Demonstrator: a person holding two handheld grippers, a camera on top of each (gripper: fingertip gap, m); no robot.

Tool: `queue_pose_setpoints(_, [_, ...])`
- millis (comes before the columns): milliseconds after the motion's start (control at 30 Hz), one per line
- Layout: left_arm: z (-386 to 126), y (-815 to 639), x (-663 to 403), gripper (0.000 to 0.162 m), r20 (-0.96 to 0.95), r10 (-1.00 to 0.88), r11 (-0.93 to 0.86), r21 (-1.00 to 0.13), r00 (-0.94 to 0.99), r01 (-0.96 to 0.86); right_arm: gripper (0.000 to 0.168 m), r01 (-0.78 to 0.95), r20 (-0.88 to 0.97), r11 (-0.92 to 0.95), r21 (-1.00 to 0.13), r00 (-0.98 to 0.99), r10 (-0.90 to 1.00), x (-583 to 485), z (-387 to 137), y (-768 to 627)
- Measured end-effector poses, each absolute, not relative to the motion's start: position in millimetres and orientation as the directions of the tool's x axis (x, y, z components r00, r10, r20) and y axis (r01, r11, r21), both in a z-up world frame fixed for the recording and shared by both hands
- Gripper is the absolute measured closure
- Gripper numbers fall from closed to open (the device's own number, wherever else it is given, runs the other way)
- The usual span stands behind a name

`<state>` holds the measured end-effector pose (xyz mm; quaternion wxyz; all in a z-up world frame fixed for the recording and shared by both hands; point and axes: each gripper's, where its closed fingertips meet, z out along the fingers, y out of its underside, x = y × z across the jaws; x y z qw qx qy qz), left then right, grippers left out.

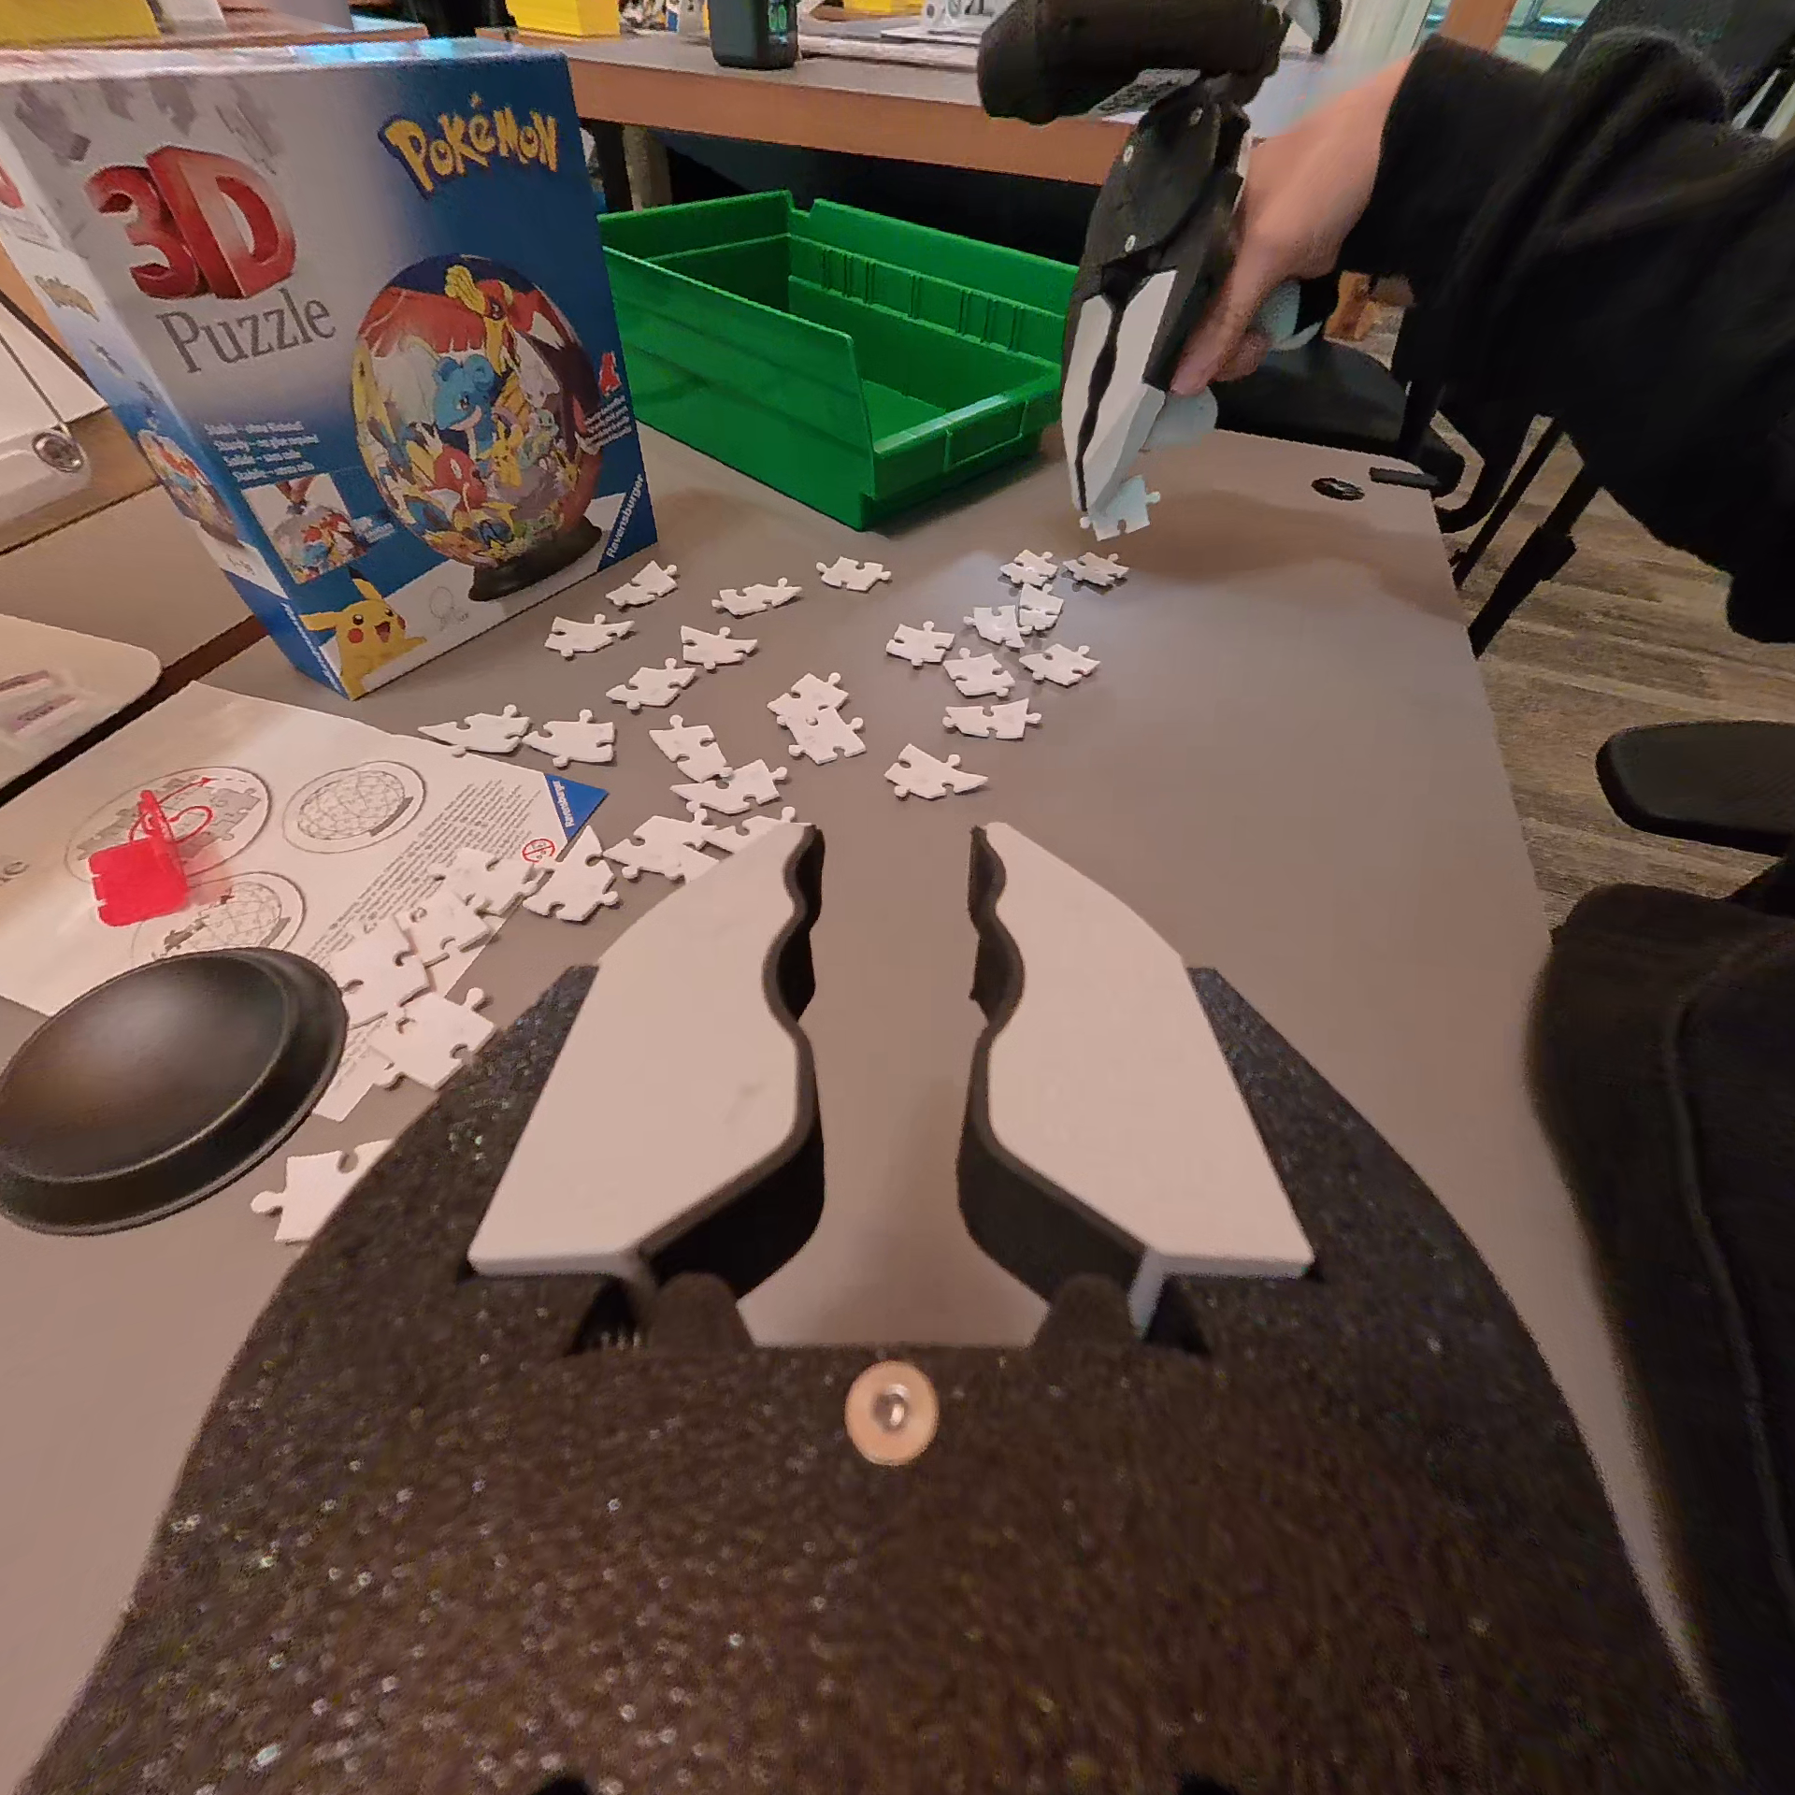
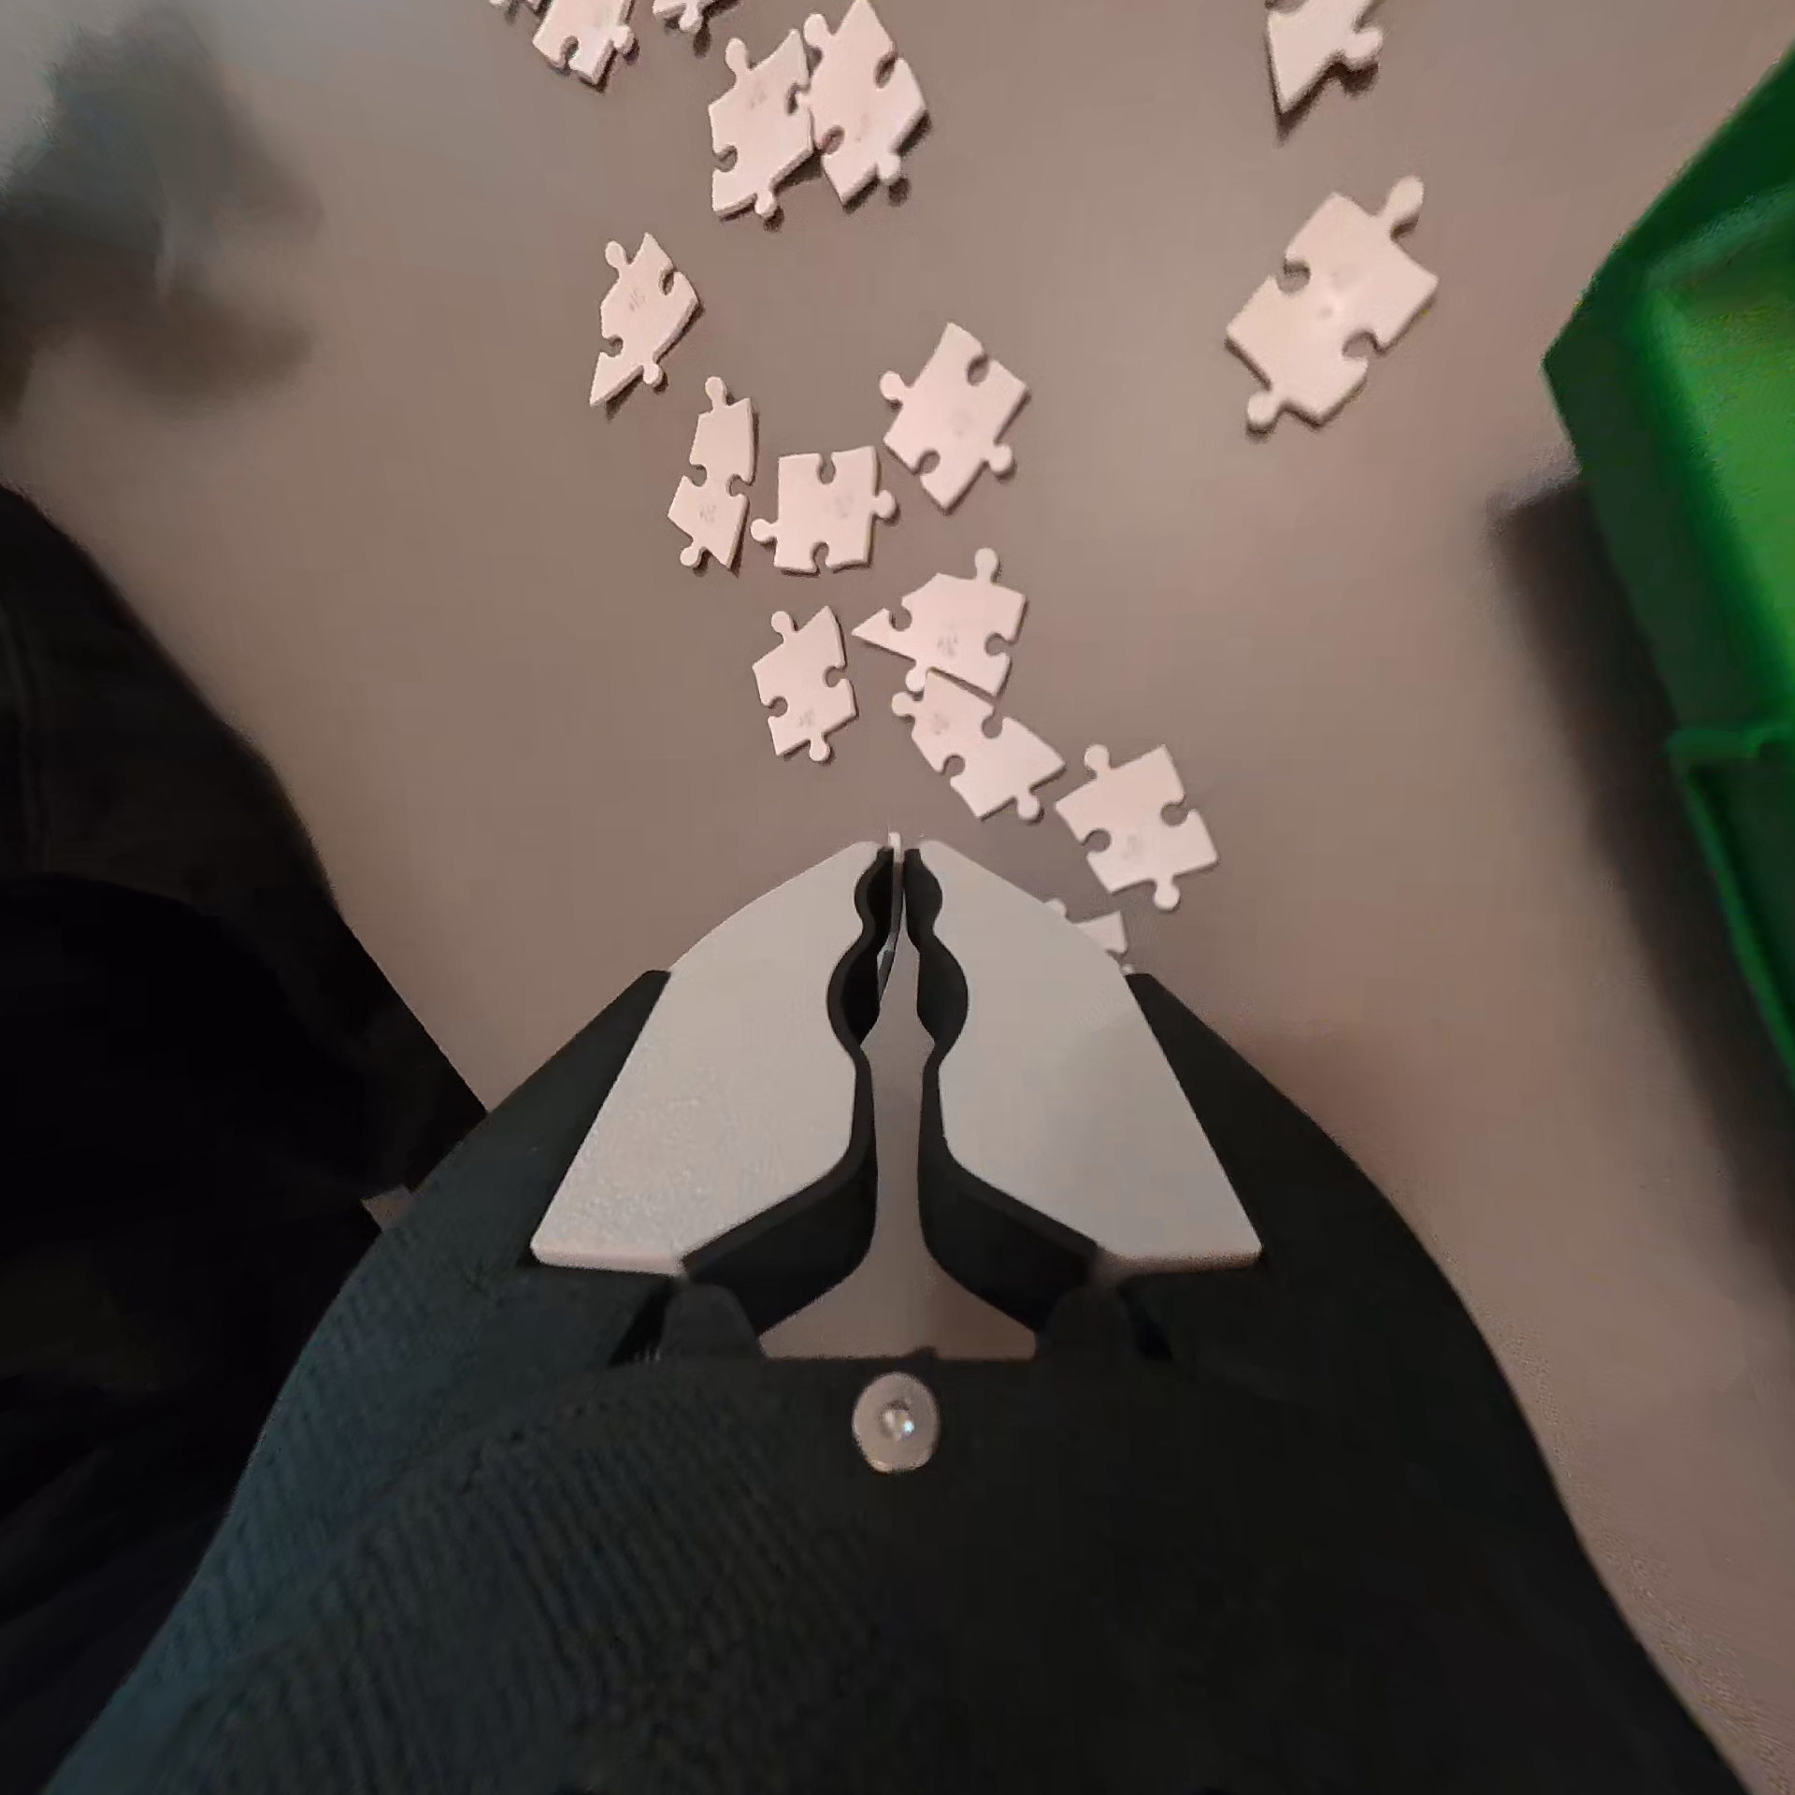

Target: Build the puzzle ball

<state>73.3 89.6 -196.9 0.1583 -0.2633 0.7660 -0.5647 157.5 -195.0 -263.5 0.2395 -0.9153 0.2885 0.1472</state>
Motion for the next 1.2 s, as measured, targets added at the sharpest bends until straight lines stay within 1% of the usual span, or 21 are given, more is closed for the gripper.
queue_pose_setpoints(133, [-201.8,88.5,72.1,0.134,0.055,-0.576,0.238,-0.943,-0.815,-0.232,0.166,-0.623,-0.431,-0.69,-0.369,0.772,-0.466,137.6,-275.4,-199.7])
queue_pose_setpoints(200, [-204.2,88.0,71.1,0.134,0.057,-0.574,0.241,-0.942,-0.817,-0.235,0.166,-0.618,-0.405,-0.68,-0.394,0.781,-0.475,135.9,-282.0,-198.1])
queue_pose_setpoints(300, [-208.1,86.6,70.0,0.134,0.07,-0.571,0.241,-0.938,-0.818,-0.248,0.166,-0.632,-0.427,-0.643,-0.433,0.772,-0.471,139.8,-285.0,-191.1])
queue_pose_setpoints(467, [-209.8,87.4,68.4,0.134,0.054,-0.572,0.257,-0.936,-0.819,-0.241,0.166,-0.616,-0.396,-0.655,-0.438,0.786,-0.475,150.1,-290.7,-185.3])
queue_pose_setpoints(600, [-212.3,92.3,69.0,0.134,0.065,-0.587,0.246,-0.935,-0.807,-0.254,0.166,-0.606,-0.358,-0.679,-0.415,0.795,-0.49,154.8,-298.1,-187.0])
queue_pose_setpoints(667, [-212.8,95.5,69.2,0.134,0.068,-0.594,0.241,-0.936,-0.801,-0.258,0.166,-0.589,-0.338,-0.685,-0.429,0.808,-0.483,156.2,-298.3,-185.9])
queue_pose_setpoints(800, [-213.2,103.6,71.8,0.132,0.062,-0.612,0.241,-0.935,-0.788,-0.26,0.156,-0.561,-0.27,-0.682,-0.468,0.826,-0.494,163.0,-294.2,-187.0])
queue_pose_setpoints(967, [-212.0,119.8,78.4,0.13,0.061,-0.654,0.216,-0.94,-0.754,-0.263,0.138,-0.511,-0.106,-0.697,-0.503,0.837,-0.537,174.1,-279.1,-198.4])
queue_pose_setpoints(1067, [-206.6,140.9,83.4,0.129,0.056,-0.7,0.184,-0.949,-0.711,-0.256,0.128,-0.426,0.017,-0.676,-0.601,0.839,-0.544,179.0,-251.2,-185.0])
queue_pose_setpoints(1133, [-203.4,158.8,86.5,0.128,0.067,-0.733,0.154,-0.953,-0.677,-0.26,0.121,-0.325,0.09,-0.647,-0.69,0.848,-0.523,179.7,-232.8,-159.0])
queue_pose_setpoints(1200, [-199.5,177.9,90.6,0.125,0.075,-0.767,0.123,-0.958,-0.637,-0.261,0.113,-0.224,0.151,-0.624,-0.748,0.859,-0.489,177.0,-223.1,-125.5])
